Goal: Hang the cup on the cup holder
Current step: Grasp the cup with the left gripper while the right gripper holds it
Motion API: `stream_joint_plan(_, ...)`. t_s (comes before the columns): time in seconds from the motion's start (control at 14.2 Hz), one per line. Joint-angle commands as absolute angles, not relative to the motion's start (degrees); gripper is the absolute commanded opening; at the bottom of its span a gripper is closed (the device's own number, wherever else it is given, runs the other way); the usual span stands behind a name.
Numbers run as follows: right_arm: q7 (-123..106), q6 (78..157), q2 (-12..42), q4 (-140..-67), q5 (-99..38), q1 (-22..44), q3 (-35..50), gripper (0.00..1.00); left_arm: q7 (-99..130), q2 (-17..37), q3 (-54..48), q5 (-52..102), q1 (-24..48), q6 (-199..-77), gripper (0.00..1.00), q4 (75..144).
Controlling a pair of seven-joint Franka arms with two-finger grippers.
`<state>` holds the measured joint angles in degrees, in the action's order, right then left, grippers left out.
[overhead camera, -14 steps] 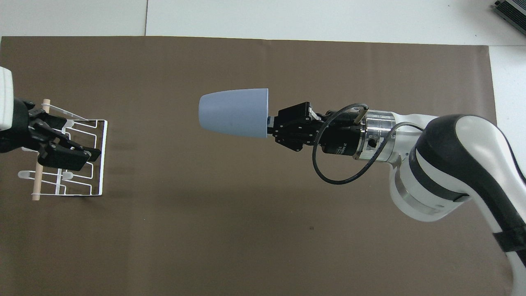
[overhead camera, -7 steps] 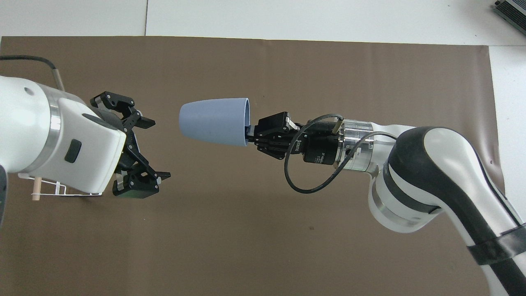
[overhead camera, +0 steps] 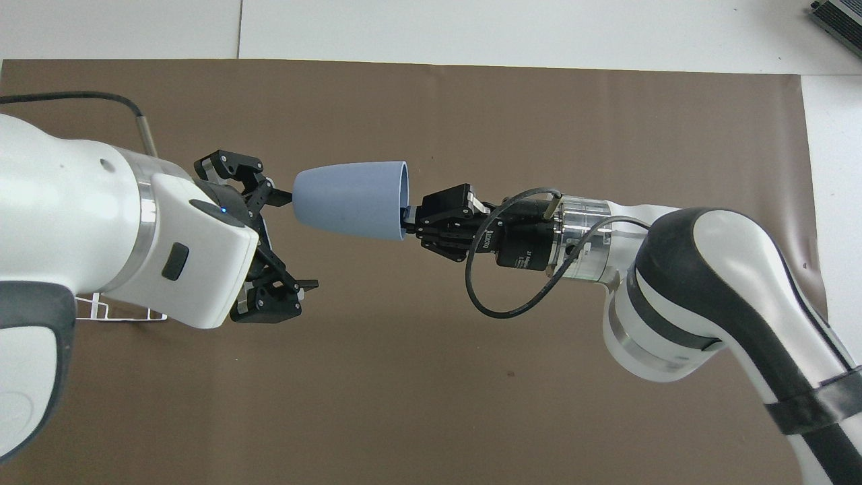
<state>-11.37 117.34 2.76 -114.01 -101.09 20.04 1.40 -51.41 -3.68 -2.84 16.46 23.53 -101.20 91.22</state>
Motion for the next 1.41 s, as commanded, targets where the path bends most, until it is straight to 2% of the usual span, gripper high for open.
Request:
stream_joint_plan(0.0,-14.1,118.2,1.3,-115.8,-103.1,20.4,1.7,0.0,-52.0,-4.1,-2.3,18.4,24.1,-103.6,1.0,92.1)
stream_joint_plan(0.63,-17.1,117.6,0.9,-116.7,-102.9,20.3,1.7,0.0,-49.8,-3.1,-1.9,18.4,23.6,-106.8,1.0,91.0)
stream_joint_plan(0.77,-17.2,117.3,0.9,-116.7,-102.9,20.2,1.7,0.0,-49.8,-0.4,-2.2,18.5,23.7,-106.4,1.0,89.7)
stream_joint_plan(1.34,-17.2,117.3,0.9,-116.7,-102.9,20.0,1.7,0.0,-44.4,1.4,-2.5,20.5,24.5,-106.4,1.0,88.4)
